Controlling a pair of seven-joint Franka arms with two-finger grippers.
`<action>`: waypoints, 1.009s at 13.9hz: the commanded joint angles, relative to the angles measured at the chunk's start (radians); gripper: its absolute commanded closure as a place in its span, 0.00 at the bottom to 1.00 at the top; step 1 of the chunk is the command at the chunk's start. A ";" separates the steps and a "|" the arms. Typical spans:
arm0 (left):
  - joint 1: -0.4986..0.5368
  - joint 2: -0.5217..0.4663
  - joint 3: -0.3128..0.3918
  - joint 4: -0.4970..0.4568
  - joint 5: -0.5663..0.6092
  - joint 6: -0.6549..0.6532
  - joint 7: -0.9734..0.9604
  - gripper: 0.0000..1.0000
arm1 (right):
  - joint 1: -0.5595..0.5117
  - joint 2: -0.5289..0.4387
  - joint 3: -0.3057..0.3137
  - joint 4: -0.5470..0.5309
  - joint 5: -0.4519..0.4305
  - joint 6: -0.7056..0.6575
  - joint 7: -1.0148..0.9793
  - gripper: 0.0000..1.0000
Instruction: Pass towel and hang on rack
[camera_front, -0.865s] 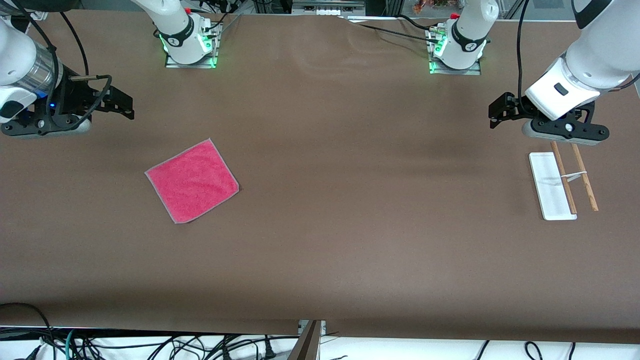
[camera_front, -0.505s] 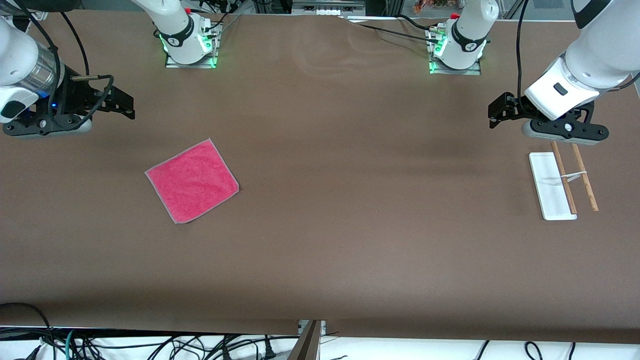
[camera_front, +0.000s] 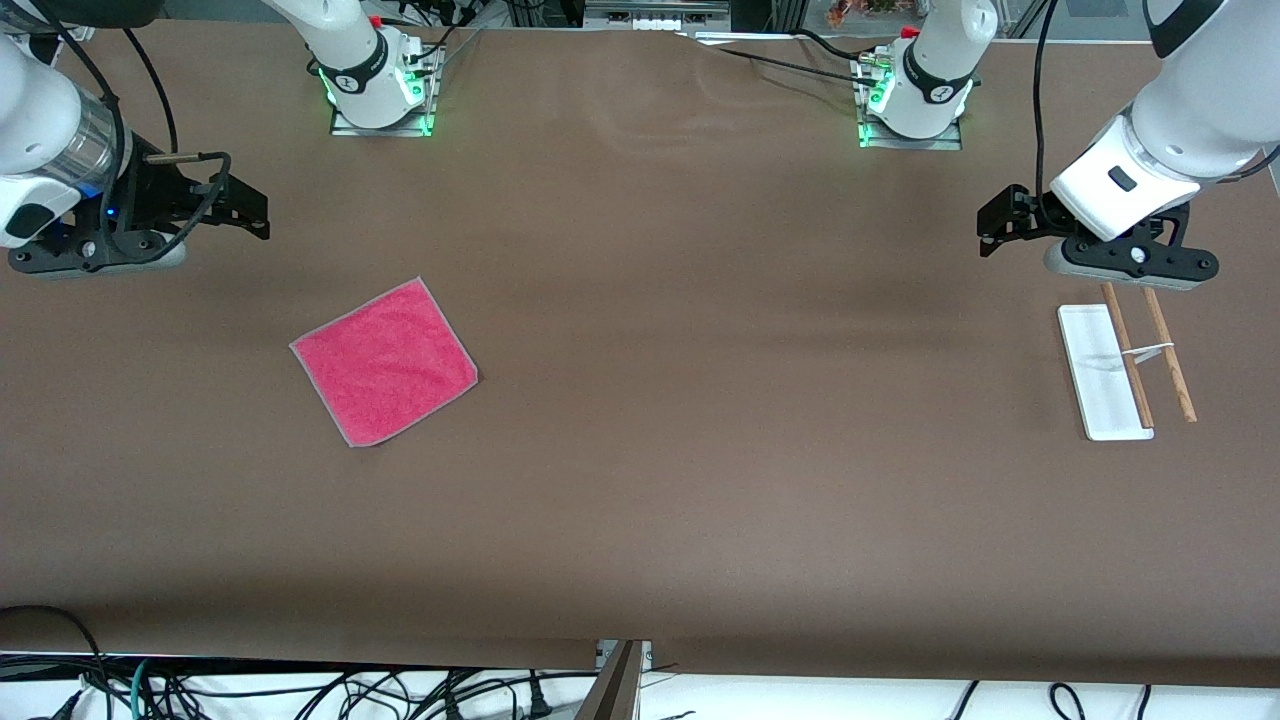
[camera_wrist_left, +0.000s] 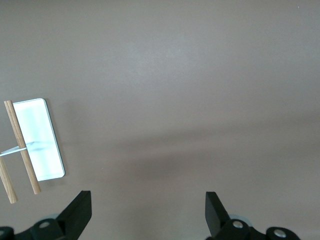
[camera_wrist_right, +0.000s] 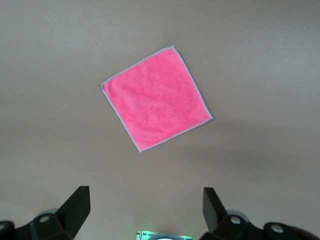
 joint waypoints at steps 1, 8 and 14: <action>0.007 0.002 -0.001 0.019 -0.002 -0.021 -0.002 0.00 | -0.012 0.021 0.009 -0.011 -0.017 0.012 -0.020 0.00; 0.007 0.003 0.003 0.019 -0.002 -0.021 -0.001 0.00 | -0.028 0.124 -0.138 -0.187 0.002 0.291 -0.351 0.00; 0.007 0.003 0.005 0.019 -0.002 -0.021 -0.001 0.00 | -0.100 0.213 -0.236 -0.407 0.221 0.542 -0.601 0.00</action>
